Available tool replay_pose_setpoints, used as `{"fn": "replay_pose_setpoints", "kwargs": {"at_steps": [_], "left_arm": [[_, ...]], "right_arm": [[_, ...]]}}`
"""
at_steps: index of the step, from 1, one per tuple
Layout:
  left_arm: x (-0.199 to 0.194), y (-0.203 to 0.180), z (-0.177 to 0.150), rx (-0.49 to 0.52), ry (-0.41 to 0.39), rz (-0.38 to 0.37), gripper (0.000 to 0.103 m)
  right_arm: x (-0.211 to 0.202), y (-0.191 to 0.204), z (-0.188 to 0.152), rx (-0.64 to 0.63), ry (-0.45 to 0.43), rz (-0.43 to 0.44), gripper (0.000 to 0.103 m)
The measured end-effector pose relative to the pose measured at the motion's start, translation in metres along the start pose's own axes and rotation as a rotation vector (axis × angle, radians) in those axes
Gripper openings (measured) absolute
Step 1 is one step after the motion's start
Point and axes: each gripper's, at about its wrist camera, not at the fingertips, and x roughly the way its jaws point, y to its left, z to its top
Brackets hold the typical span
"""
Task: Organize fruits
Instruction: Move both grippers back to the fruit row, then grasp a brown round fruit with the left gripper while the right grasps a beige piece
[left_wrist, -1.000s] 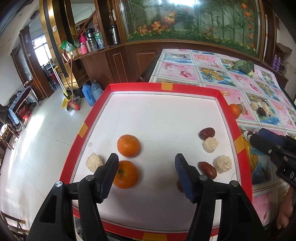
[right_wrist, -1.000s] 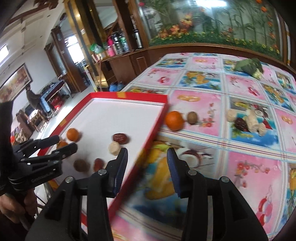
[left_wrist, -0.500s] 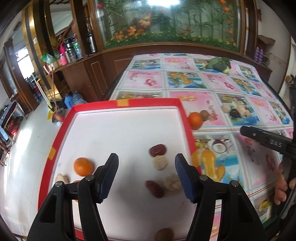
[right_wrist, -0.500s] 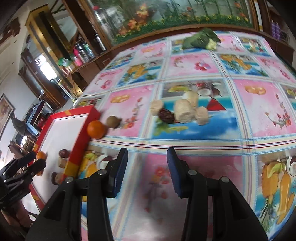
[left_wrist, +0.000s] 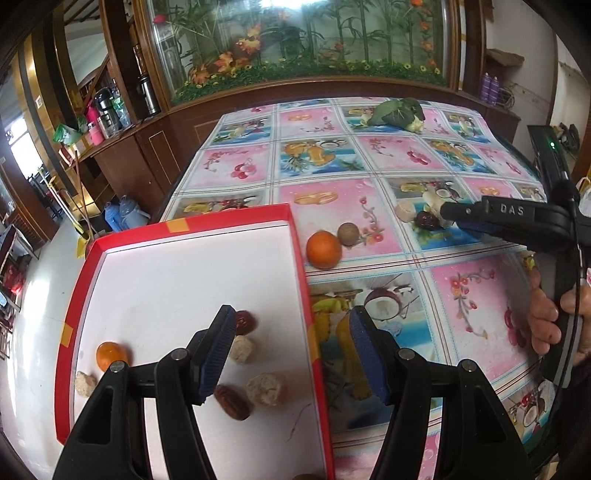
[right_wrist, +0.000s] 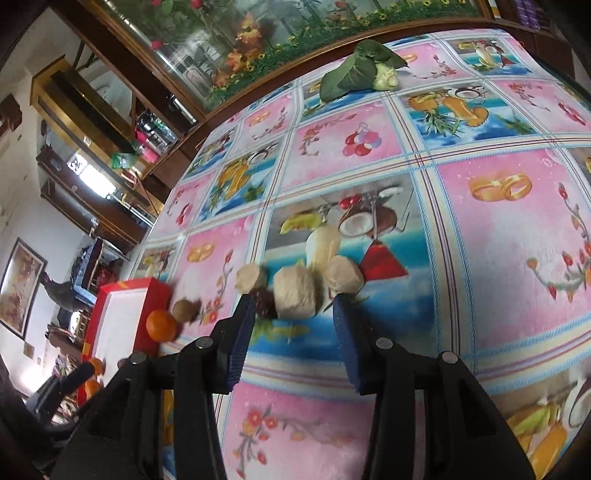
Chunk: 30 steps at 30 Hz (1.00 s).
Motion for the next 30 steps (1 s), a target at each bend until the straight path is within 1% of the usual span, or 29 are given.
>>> {"fn": "replay_pose_setpoints", "kwargs": {"at_steps": [4, 7, 9, 10, 12, 13, 15, 17, 20, 25, 27, 30], "left_arm": [[0.009, -0.009, 0.013, 0.031, -0.006, -0.011, 0.063], [0.018, -0.014, 0.028, 0.063, -0.029, -0.026, 0.063], [0.024, -0.016, 0.038, 0.084, -0.046, -0.050, 0.063], [0.029, -0.017, 0.043, 0.098, -0.051, -0.051, 0.063], [0.038, -0.019, 0.051, 0.129, -0.052, -0.057, 0.054], [0.043, -0.021, 0.055, 0.148, -0.049, -0.073, 0.052], [0.051, -0.025, 0.059, 0.174, -0.037, -0.097, 0.051], [0.058, -0.029, 0.061, 0.190, -0.019, -0.111, 0.051], [0.071, -0.032, 0.062, 0.184, 0.021, -0.136, 0.051], [0.077, -0.033, 0.060, 0.168, 0.029, -0.161, 0.040], [0.078, -0.035, 0.061, 0.170, 0.032, -0.179, 0.033], [0.081, -0.037, 0.062, 0.179, 0.030, -0.181, 0.032]], "right_arm": [[0.005, 0.003, 0.006, -0.021, -0.003, -0.020, 0.046], [0.008, 0.010, 0.007, -0.068, -0.002, -0.061, 0.046], [0.009, 0.014, 0.007, -0.101, -0.001, -0.102, 0.039], [0.010, 0.017, 0.006, -0.125, -0.002, -0.126, 0.038], [0.011, 0.021, 0.005, -0.157, 0.009, -0.143, 0.035], [0.012, 0.023, 0.004, -0.176, 0.012, -0.162, 0.031], [0.013, 0.027, 0.002, -0.220, 0.013, -0.209, 0.029], [0.014, 0.030, 0.000, -0.254, 0.015, -0.230, 0.029], [0.014, 0.029, 0.000, -0.267, 0.014, -0.243, 0.027], [0.005, 0.022, 0.006, -0.212, -0.010, -0.234, 0.027], [0.001, 0.021, 0.007, -0.199, -0.023, -0.224, 0.027], [-0.001, 0.023, 0.007, -0.201, -0.029, -0.223, 0.027]]}}
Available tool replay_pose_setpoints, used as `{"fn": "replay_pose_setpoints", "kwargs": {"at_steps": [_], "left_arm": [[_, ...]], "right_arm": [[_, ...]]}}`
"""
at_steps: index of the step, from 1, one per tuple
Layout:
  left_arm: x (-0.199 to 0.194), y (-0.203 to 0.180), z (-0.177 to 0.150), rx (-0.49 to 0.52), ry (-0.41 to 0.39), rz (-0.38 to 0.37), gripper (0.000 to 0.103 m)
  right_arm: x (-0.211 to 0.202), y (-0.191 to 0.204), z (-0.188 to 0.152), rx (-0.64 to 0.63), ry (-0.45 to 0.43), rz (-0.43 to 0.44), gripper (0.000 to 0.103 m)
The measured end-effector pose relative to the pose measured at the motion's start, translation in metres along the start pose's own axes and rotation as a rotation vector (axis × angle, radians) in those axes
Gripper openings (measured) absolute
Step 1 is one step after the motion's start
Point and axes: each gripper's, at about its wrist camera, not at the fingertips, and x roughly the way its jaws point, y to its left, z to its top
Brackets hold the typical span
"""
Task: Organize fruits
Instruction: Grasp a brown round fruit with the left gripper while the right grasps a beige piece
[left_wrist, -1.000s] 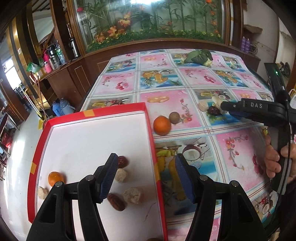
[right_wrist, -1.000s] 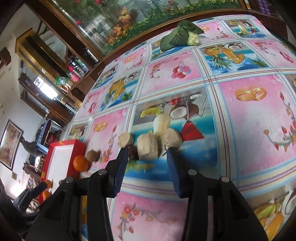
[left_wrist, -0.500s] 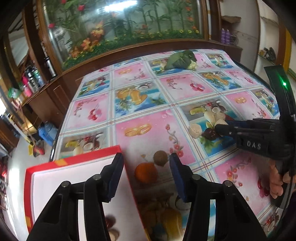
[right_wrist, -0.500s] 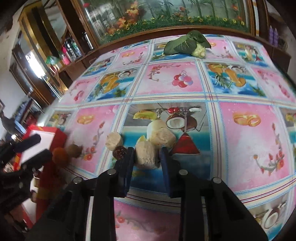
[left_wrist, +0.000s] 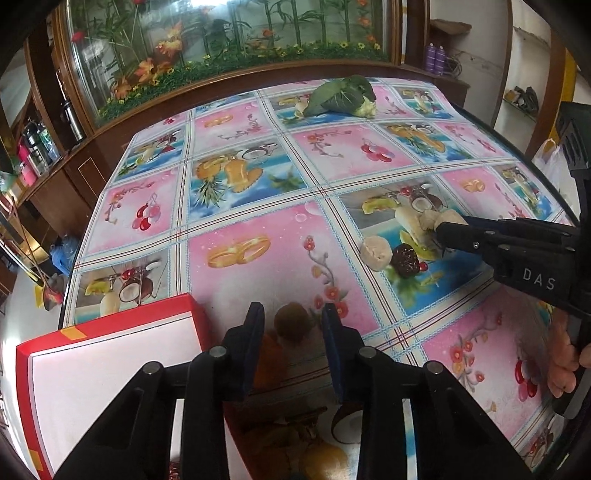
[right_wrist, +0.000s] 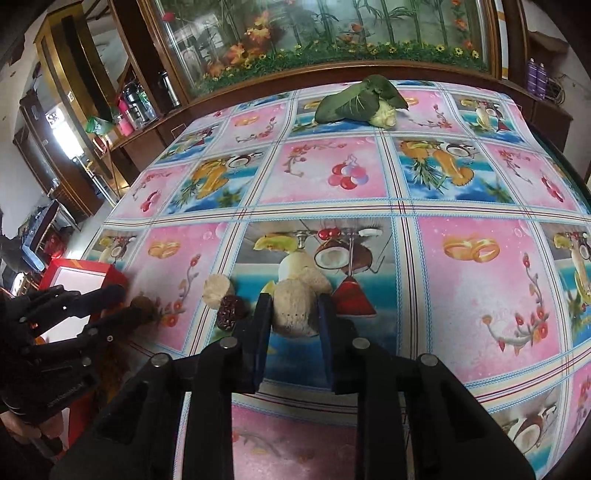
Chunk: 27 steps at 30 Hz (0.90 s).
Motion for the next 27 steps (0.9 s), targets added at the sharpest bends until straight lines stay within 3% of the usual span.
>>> {"fn": "replay_pose_setpoints", "kwargs": {"at_steps": [9, 12, 18, 27], "left_arm": [[0.009, -0.009, 0.006, 0.023, 0.011, -0.020, 0.032], [0.008, -0.009, 0.006, 0.018, 0.012, -0.051, 0.032], [-0.015, -0.037, -0.009, 0.131, -0.027, -0.162, 0.032], [-0.025, -0.026, -0.002, 0.102, -0.070, -0.102, 0.032]], "right_arm": [[-0.003, -0.002, 0.000, 0.011, -0.012, 0.000, 0.027], [-0.004, -0.003, 0.000, 0.014, -0.015, 0.000, 0.027], [-0.007, -0.003, 0.002, 0.017, -0.024, 0.001, 0.027], [-0.010, -0.005, 0.002, 0.026, -0.031, 0.009, 0.027]]}}
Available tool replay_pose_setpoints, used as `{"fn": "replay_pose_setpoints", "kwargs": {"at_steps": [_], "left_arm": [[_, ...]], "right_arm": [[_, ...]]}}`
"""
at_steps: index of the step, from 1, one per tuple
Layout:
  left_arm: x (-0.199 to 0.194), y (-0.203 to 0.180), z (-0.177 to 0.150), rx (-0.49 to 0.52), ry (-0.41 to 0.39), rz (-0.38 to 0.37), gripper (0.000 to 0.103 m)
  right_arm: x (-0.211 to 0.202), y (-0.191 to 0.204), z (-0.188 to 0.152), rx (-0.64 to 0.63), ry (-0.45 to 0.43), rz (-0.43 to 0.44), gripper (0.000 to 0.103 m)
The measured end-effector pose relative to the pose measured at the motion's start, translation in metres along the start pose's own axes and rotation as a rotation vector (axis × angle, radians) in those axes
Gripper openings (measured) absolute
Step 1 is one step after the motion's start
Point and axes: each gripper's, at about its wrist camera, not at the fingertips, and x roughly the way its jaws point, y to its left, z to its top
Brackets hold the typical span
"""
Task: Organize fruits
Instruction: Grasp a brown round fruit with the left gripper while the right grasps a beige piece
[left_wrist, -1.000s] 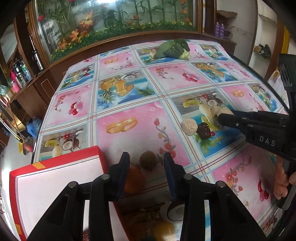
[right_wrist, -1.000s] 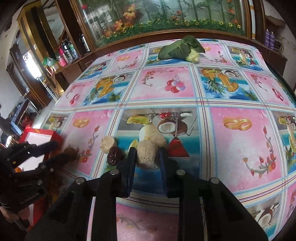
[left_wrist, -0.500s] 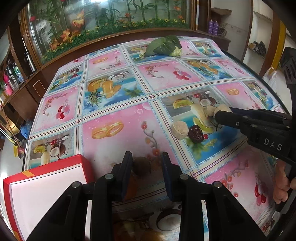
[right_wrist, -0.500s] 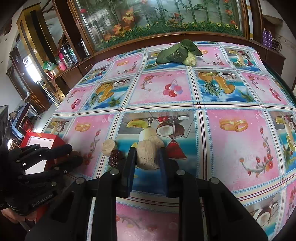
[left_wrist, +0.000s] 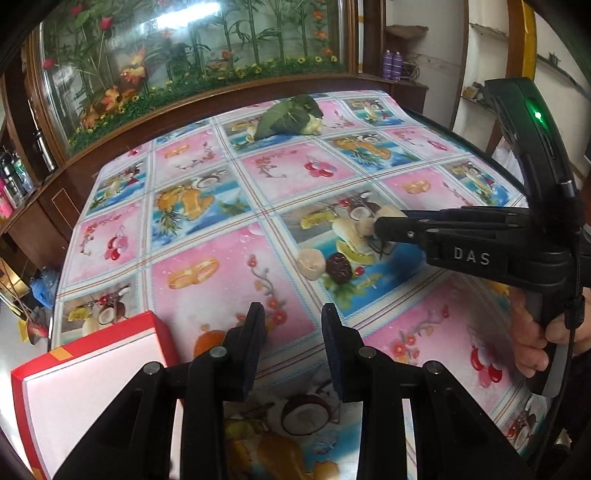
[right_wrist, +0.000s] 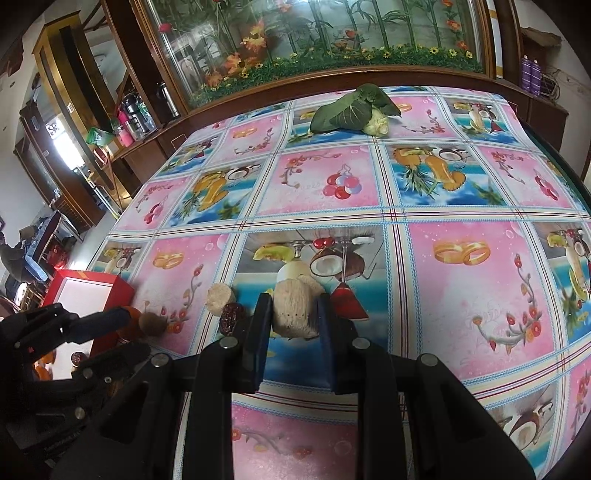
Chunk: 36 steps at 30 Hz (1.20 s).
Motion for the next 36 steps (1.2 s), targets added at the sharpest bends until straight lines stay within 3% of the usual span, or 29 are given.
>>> {"fn": "replay_pose_setpoints", "kwargs": {"at_steps": [9, 12, 16, 19, 34, 36], "left_arm": [[0.022, 0.008, -0.003, -0.013, 0.066, 0.048, 0.033], [0.025, 0.005, -0.007, -0.032, 0.096, -0.011, 0.033], [0.022, -0.015, -0.011, 0.017, 0.106, -0.056, 0.033], [0.019, -0.024, -0.010, 0.030, 0.089, -0.034, 0.033], [0.033, -0.011, -0.005, -0.105, 0.119, -0.009, 0.031], [0.034, -0.010, -0.004, -0.121, 0.128, -0.005, 0.022]], "right_arm": [[0.000, 0.000, 0.000, 0.004, 0.000, 0.003, 0.027], [-0.001, 0.000, 0.000, 0.007, -0.004, 0.006, 0.027], [-0.001, 0.001, 0.000, 0.007, -0.009, 0.006, 0.027], [-0.002, 0.000, 0.000, 0.009, -0.011, 0.009, 0.027], [0.001, -0.002, -0.002, 0.013, 0.003, -0.001, 0.027], [0.001, -0.002, -0.002, 0.013, 0.003, -0.001, 0.027]]}}
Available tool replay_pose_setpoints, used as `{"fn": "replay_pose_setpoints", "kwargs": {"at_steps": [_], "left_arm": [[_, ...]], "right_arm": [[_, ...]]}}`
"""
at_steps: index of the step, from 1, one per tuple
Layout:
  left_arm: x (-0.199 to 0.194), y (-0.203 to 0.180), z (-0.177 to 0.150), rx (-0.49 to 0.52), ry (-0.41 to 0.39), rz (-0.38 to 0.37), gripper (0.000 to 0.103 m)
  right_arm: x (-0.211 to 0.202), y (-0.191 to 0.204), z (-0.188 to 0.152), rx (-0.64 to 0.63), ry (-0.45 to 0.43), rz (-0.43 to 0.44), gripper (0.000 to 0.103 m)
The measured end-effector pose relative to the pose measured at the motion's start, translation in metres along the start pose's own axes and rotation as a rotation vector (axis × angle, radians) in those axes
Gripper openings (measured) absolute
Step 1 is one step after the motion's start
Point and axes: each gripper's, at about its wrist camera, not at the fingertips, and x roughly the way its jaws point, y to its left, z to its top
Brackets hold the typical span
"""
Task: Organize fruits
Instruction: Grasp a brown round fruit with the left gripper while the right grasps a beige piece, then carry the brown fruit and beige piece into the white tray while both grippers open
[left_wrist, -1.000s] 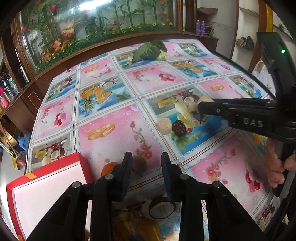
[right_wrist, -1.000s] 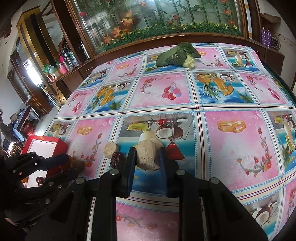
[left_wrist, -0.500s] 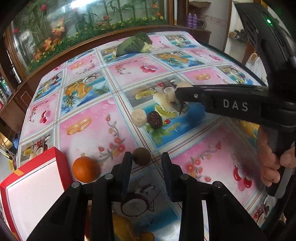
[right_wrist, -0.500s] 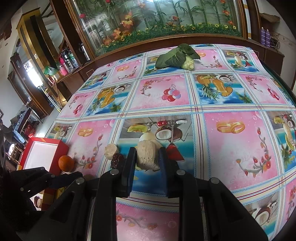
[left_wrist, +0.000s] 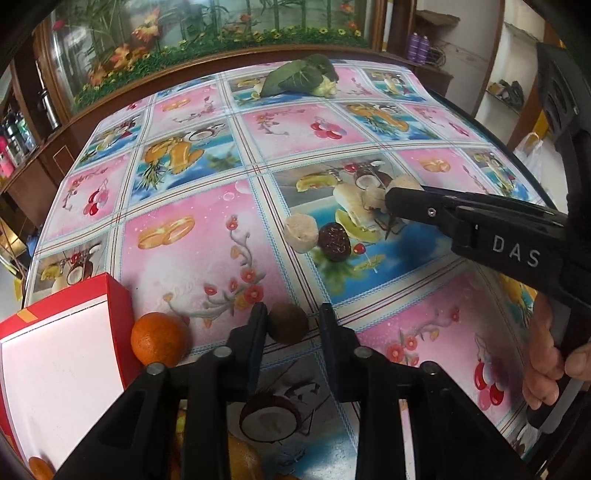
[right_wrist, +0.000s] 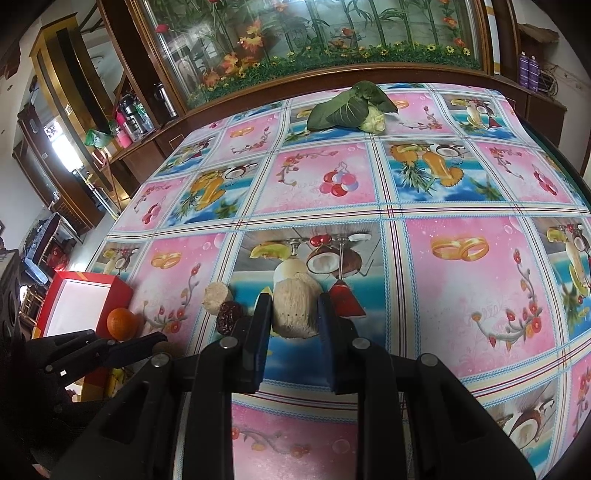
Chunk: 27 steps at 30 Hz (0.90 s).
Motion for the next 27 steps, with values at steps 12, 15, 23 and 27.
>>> {"fn": "replay_pose_setpoints", "kwargs": {"at_steps": [12, 15, 23, 27], "left_arm": [[-0.012, 0.004, -0.002, -0.070, -0.029, -0.006, 0.021], [-0.032, 0.008, -0.004, -0.081, -0.070, 0.015, 0.021], [-0.101, 0.044, -0.032, -0.149, -0.196, 0.099, 0.021], [-0.124, 0.073, -0.056, -0.215, -0.227, 0.151, 0.021]], "right_arm": [[-0.006, 0.007, -0.004, -0.032, -0.026, -0.028, 0.027], [-0.014, 0.017, -0.009, -0.055, -0.057, -0.039, 0.027], [-0.046, 0.072, -0.033, -0.106, -0.154, 0.059, 0.027], [-0.051, 0.113, -0.045, -0.153, -0.136, 0.125, 0.027]]}}
